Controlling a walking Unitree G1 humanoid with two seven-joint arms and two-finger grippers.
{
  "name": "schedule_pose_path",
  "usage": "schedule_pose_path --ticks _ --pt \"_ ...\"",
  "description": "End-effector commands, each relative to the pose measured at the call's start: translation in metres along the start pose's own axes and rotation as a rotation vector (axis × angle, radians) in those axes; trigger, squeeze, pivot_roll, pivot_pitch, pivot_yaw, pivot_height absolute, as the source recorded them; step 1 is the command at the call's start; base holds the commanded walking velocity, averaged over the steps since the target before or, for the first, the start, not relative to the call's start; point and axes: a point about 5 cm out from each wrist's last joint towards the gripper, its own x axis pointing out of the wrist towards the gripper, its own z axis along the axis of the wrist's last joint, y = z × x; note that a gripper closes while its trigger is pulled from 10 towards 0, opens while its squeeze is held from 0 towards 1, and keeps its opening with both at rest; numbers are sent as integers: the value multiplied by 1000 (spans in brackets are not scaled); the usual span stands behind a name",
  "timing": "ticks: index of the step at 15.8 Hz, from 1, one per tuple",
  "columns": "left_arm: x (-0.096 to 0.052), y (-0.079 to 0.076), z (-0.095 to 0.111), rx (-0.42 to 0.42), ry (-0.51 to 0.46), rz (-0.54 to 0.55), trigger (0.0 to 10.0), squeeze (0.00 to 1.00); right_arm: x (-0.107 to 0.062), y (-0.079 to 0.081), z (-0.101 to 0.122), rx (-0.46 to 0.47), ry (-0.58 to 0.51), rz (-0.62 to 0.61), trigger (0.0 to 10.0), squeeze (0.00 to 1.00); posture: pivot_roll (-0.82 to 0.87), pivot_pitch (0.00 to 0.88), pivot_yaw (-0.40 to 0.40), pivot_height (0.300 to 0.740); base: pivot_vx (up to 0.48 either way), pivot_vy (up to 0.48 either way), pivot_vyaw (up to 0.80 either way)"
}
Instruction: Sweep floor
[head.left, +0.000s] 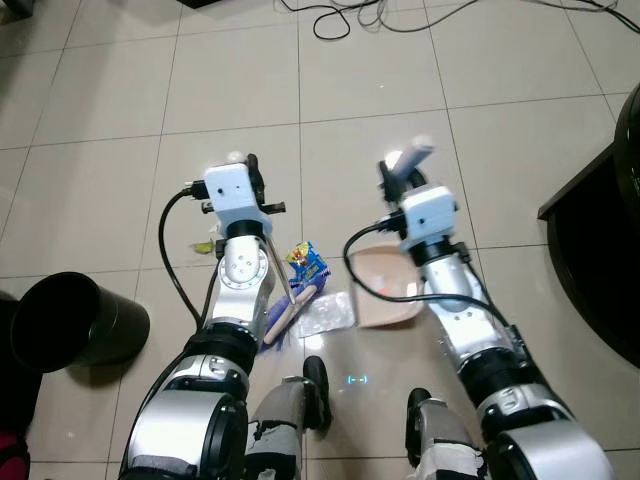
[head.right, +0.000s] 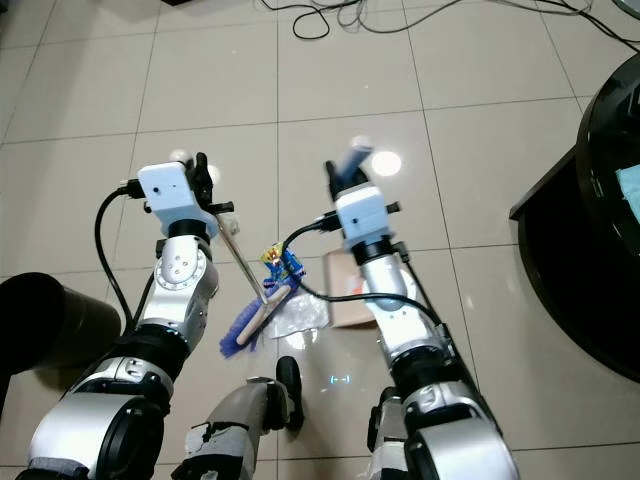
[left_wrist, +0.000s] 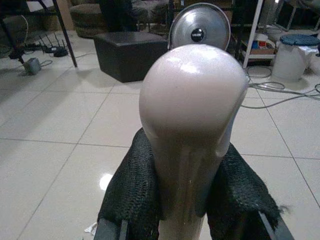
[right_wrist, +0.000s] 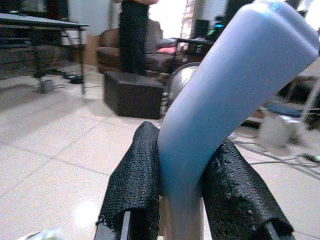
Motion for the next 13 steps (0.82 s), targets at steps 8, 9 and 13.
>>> schedule_pose_path --ticks 8,9,13 --pt "-9 -24 -15 -199 154 106 10000 0 -25 6 -25 8 151 32 10000 0 154 366 152 740 0 0 0" --pt "-6 -34 -7 -280 158 131 10000 0 -25 3 -26 11 162 8 10000 0 154 365 152 740 0 0 0" --pt "-8 -68 12 -438 161 94 10000 0 -22 -2 -26 24 174 -34 10000 0 149 353 155 740 0 0 0"
